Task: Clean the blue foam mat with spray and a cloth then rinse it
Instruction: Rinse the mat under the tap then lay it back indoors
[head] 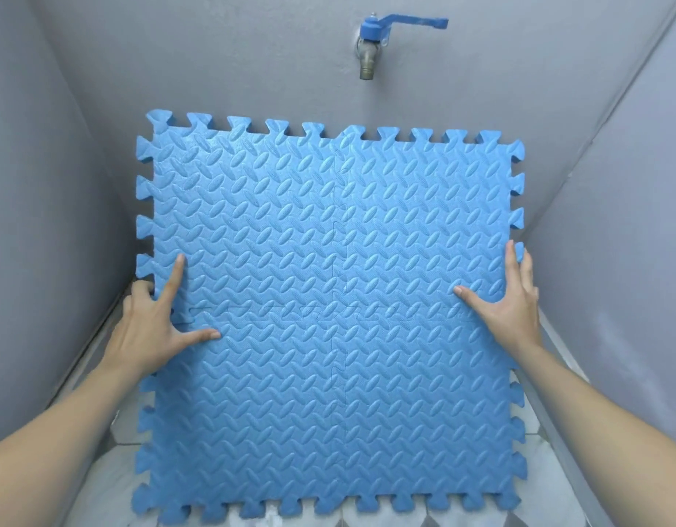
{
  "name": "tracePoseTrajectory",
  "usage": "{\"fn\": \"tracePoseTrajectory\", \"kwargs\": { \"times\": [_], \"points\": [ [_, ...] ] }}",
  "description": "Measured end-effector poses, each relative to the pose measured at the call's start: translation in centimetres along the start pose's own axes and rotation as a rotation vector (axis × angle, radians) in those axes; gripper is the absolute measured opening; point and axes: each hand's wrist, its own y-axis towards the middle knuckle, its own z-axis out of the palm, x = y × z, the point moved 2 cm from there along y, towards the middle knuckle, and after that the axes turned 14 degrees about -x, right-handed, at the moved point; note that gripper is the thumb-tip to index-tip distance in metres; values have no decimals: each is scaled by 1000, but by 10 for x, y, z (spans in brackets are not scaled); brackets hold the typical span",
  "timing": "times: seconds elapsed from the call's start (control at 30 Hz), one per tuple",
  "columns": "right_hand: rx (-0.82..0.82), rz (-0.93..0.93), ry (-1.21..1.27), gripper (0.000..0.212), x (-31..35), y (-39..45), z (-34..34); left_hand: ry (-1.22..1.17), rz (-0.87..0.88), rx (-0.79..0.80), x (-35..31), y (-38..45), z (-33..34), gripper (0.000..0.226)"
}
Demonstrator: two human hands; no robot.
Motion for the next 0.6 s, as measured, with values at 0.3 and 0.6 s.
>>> {"fn": "tracePoseTrajectory", "kwargs": {
  "times": [0.3,0.6],
  "points": [
    [-16,-38,-77,111,25,-54,-77,8,-187,169,-8,-70,-75,137],
    [-103,17,8,112,197,65,-220,-18,-231,64,-113,21,-315,130]
  ]
}}
